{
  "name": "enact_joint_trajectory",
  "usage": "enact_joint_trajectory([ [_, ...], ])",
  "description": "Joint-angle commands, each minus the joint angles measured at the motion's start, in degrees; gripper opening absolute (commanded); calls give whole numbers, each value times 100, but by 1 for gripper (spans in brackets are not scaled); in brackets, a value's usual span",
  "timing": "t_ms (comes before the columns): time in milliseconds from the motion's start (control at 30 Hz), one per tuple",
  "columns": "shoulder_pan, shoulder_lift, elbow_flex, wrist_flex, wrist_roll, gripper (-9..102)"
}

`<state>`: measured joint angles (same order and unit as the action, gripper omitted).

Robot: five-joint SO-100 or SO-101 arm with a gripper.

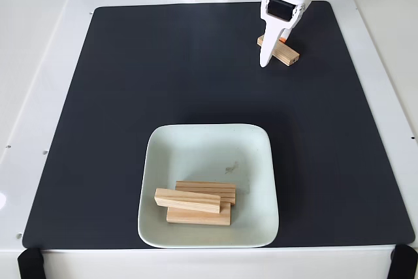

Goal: Pick up the wooden block and place them on the plate.

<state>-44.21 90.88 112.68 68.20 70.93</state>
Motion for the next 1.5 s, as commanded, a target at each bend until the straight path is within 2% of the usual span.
enact_joint_trajectory([
  [0, -35, 18, -176, 18, 70, 35],
  [100, -35, 9, -158, 9, 70, 31],
  [333, -35, 9, -132, 9, 70, 0],
  [800, -44, 185, -123, 26, 9, 0],
  [967, 132, 1213, -149, 18, -193, 0],
  [1100, 624, 2013, -211, 18, -1345, 0],
  [1233, 1670, 2435, -220, -9, -2874, 0],
  [1467, 3173, 2558, -229, -1107, -6091, 0],
])
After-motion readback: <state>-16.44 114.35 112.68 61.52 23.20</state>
